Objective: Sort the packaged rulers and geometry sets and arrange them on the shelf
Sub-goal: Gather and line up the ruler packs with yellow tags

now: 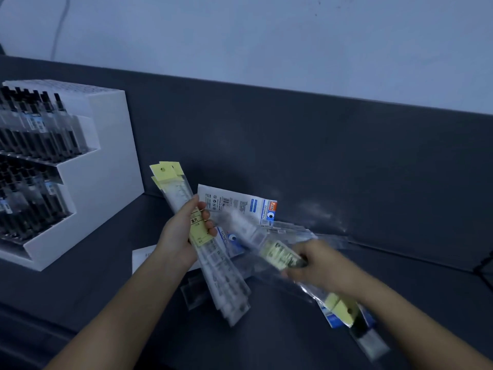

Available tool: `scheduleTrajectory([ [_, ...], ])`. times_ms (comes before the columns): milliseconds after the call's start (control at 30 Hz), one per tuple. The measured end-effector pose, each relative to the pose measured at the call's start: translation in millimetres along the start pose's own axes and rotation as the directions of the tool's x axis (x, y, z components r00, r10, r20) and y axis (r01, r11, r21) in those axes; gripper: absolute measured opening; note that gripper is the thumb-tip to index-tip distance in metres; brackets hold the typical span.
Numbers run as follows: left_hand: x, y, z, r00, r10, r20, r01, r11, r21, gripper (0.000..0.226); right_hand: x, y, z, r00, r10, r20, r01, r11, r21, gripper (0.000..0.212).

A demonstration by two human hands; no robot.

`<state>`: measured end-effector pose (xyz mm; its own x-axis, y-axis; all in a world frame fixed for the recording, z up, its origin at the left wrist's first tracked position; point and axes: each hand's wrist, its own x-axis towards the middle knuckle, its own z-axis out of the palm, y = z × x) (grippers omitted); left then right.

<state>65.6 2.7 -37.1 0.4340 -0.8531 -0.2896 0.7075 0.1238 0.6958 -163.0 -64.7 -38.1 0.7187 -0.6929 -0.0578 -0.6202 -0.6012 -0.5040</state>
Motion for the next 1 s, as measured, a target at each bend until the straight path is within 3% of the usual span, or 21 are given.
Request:
scheduleTrajectory([
  [67,-1.0,1.2,-0.2,1.0,0.008,-0.004,-0.008,1.0,0.005,0.029,0.2,4.2,-15.0,0.998,0.063,-0.008,-0.057,0.94,0.337,0.01],
  [133,-2.2,1.5,0.0,1.0,0.002,-0.004,-0.002,1.0,0.007,0.028,-1.8,8.9,-27.5,0.989,0.136,-0.049,-0.086,0.827,0.556,0.009],
  [267,-5.8,-5.1,3.8,0.999,-0.046,0.011,0.045,0.998,0.049,0.027,-3.4,16.7,-38.1,0.971,0.237,-0.042,-0.123,0.639,0.759,0.009],
  [333,-8.5,-10.8,8.2,0.994,-0.107,0.037,0.103,0.991,0.084,0.027,-3.3,18.0,-38.8,0.963,0.261,-0.063,-0.108,0.593,0.798,0.013],
  [400,-11.6,-16.3,14.2,0.982,-0.179,0.068,0.17,0.978,0.118,0.028,-5.8,9.1,-38.7,0.964,0.215,-0.154,-0.009,0.606,0.795,0.016],
  [467,-16.3,-22.9,21.5,0.962,-0.249,0.114,0.226,0.958,0.178,0.029,-10.0,-6.3,-39.3,0.941,0.097,-0.324,0.196,0.625,0.756,0.016],
  [567,-25.3,-34.8,37.3,0.917,-0.35,0.193,0.295,0.918,0.266,0.035,-18.1,-30.5,-40.0,0.843,-0.085,-0.532,0.47,0.598,0.65,0.013],
  [633,-31.2,-41.2,49.9,0.887,-0.387,0.25,0.328,0.912,0.248,0.046,-18.0,-36.5,-35.5,0.753,-0.196,-0.628,0.576,0.659,0.484,0.008],
  [700,-38.9,-44.6,62.2,0.853,-0.409,0.324,0.352,0.909,0.223,0.056,-15.6,-33.9,-24.4,0.702,-0.303,-0.644,0.597,0.743,0.302,0.008],
  [767,-43.3,-47.4,70.8,0.83,-0.416,0.371,0.368,0.909,0.196,0.061,-14.3,-27.1,-11.3,0.724,-0.338,-0.602,0.571,0.782,0.248,0.026],
  [900,-43.3,-54.9,76.1,0.885,-0.318,0.339,0.274,0.946,0.172,0.033,-22.0,-15.7,-5.2,0.784,-0.374,-0.496,0.544,0.798,0.258,0.06],
  [1000,-44.1,-57.0,78.6,0.915,-0.273,0.297,0.236,0.959,0.156,0.027,-33.4,-9.3,-5.0,0.808,-0.334,-0.486,0.501,0.823,0.268,0.055],
])
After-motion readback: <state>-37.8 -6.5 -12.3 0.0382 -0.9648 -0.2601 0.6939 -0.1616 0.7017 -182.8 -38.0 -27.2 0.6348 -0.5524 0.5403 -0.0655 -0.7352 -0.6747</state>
